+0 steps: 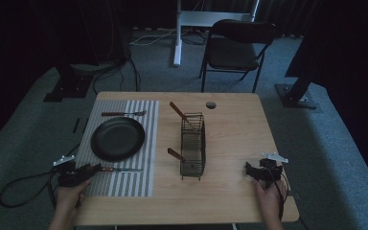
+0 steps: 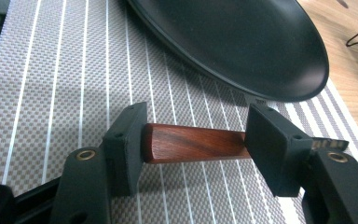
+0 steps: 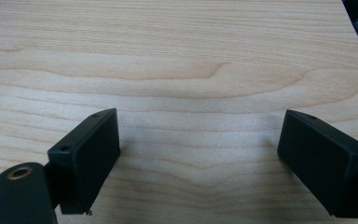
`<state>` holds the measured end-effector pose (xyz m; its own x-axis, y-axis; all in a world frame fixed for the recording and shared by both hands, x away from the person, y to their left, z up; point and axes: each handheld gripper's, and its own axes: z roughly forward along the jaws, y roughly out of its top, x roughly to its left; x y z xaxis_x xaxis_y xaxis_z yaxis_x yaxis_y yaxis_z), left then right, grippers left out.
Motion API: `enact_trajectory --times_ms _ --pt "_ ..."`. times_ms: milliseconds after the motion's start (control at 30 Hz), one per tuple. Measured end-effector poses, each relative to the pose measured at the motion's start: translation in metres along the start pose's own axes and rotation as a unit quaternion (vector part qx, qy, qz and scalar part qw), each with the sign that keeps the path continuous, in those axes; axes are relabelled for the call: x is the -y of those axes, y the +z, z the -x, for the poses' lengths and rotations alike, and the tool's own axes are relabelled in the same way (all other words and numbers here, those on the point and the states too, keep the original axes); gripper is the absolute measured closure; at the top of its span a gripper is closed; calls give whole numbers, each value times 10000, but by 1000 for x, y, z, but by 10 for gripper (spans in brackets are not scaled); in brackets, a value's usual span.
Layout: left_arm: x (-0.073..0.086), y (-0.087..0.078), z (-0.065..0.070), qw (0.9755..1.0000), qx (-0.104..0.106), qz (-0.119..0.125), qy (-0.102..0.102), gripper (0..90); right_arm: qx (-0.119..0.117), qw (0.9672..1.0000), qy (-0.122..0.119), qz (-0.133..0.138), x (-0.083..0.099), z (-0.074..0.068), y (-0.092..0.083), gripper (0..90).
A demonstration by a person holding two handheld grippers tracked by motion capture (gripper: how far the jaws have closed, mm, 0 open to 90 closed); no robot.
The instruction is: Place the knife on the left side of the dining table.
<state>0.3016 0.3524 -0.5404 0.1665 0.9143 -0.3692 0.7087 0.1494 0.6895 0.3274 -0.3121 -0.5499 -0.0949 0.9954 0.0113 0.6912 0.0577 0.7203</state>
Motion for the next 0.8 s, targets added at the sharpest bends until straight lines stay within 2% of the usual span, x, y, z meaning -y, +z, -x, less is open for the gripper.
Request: enact_trajectory --times_ms 33,67,167,200,267,333,400,500,600,667,700,800 --pt "0 0 0 10000 0 0 0 393 0 10000 0 0 0 0 0 119" --pt "-2 2 2 9999 -90 -22 91 393 0 10000 -1 0 0 0 0 119" --pt "-2 4 5 9995 -185 -32 235 363 0 10000 -1 0 0 0 0 119" --pt "-2 4 5 9996 -155 -24 249 352 0 10000 3 -2 0 0 0 119" --pt "-2 4 5 9996 -122 -21 263 271 0 10000 2 -1 0 0 0 119" --pt "-1 3 8 9991 -238 64 359 254 -1 10000 -1 0 0 0 0 119" --pt "-2 2 10 9987 -284 133 405 195 0 10000 2 -2 0 0 0 119" --pt "-2 0 11 9977 -391 267 477 175 0 10000 2 -1 0 0 0 119" --pt "1 -1 14 9958 -626 255 625 109 0 10000 0 0 0 0 0 119" --pt "3 -2 15 9949 -678 256 696 109 0 10000 3 -2 0 0 0 119" --pt "7 -4 19 9932 -787 242 824 109 0 10000 2 -1 0 0 0 119" --pt "13 -9 22 9913 -909 238 918 105 0 10000 2 -2 0 0 0 119"
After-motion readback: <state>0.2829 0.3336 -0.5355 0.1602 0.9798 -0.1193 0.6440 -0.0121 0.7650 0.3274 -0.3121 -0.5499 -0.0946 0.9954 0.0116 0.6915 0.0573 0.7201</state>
